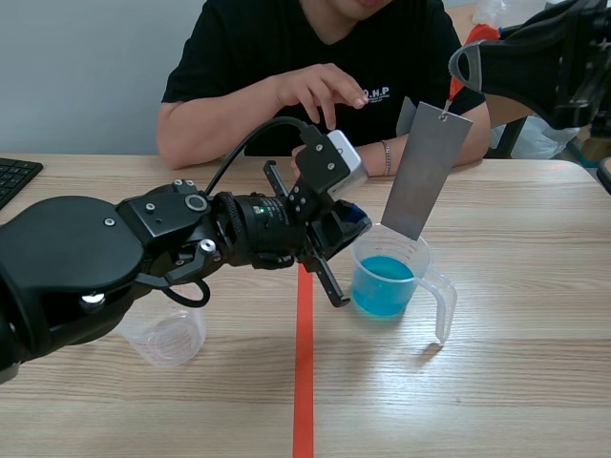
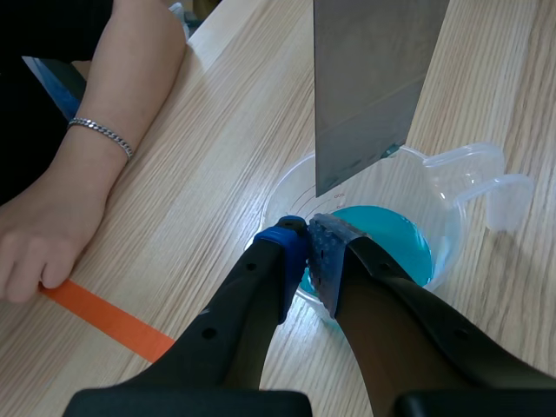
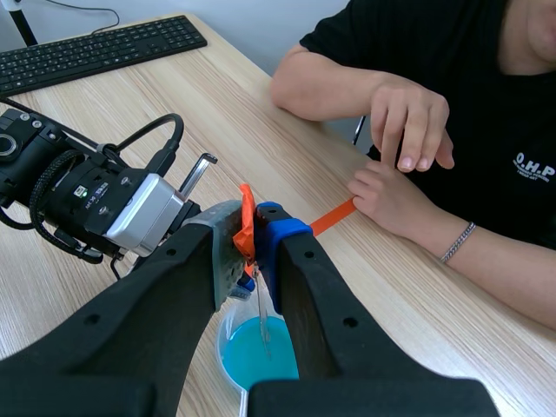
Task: Do the redox reaction experiment.
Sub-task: 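Raise the plate and point at it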
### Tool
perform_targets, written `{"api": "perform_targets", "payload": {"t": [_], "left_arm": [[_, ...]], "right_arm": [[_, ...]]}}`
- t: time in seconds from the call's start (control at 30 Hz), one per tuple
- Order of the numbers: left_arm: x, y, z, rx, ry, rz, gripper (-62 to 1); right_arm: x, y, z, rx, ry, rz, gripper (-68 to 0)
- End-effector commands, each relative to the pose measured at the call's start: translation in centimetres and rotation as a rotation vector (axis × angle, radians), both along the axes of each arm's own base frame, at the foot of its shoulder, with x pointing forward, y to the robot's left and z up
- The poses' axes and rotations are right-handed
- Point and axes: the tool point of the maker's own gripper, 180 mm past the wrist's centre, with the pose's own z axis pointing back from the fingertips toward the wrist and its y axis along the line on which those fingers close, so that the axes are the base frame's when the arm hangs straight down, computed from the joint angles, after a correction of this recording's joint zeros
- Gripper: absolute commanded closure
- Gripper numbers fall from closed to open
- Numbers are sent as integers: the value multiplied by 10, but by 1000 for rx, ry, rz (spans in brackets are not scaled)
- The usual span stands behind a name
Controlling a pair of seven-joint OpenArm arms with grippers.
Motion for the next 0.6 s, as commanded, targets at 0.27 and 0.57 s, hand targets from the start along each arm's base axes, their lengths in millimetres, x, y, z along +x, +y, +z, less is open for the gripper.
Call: {"api": "perform_targets", "payload": {"t": [0.27, 0.57], "left_arm": [[3, -10, 26, -107, -18, -7, -49], [3, -9, 25, -102, -16, -8, -49]], "right_arm": [[1, 0, 16, 7, -44, 7, -13], [1, 0, 16, 7, -44, 7, -13]]}}
